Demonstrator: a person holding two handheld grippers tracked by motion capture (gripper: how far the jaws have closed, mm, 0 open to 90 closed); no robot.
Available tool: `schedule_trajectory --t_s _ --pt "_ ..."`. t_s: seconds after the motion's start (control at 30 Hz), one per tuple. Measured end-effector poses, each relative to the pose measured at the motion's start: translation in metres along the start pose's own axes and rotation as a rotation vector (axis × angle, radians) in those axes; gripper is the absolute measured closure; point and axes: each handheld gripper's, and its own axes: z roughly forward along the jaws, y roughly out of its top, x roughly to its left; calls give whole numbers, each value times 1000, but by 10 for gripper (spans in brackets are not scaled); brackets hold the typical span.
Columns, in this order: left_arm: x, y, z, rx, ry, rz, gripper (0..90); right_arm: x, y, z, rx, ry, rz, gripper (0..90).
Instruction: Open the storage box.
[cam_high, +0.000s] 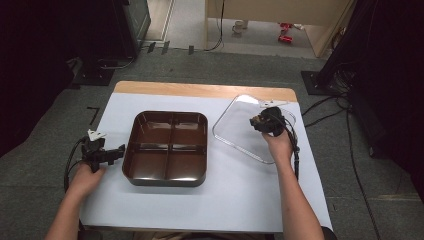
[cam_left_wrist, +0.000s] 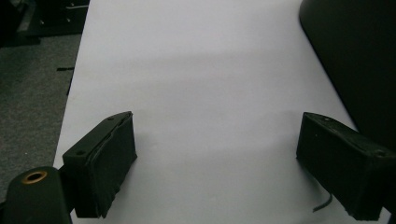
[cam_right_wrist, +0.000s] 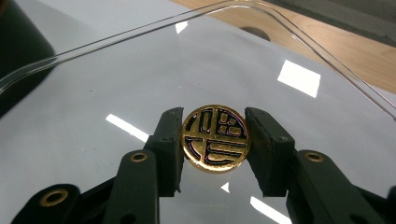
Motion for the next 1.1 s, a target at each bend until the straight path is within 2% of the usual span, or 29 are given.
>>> schedule_trajectory --t_s 0.2,0.53,0.93,1.1 --pt "0 0 0 0 0 0 118 -3 -8 18 23 -22 36 588" --pt "0 0 0 0 0 0 118 1 -14 33 43 -29 37 587" --pt "0 0 0 0 0 1 118 0 -22 33 -10 -24 53 578" --pt "0 0 0 0 0 1 118 -2 -22 30 -12 -24 70 519"
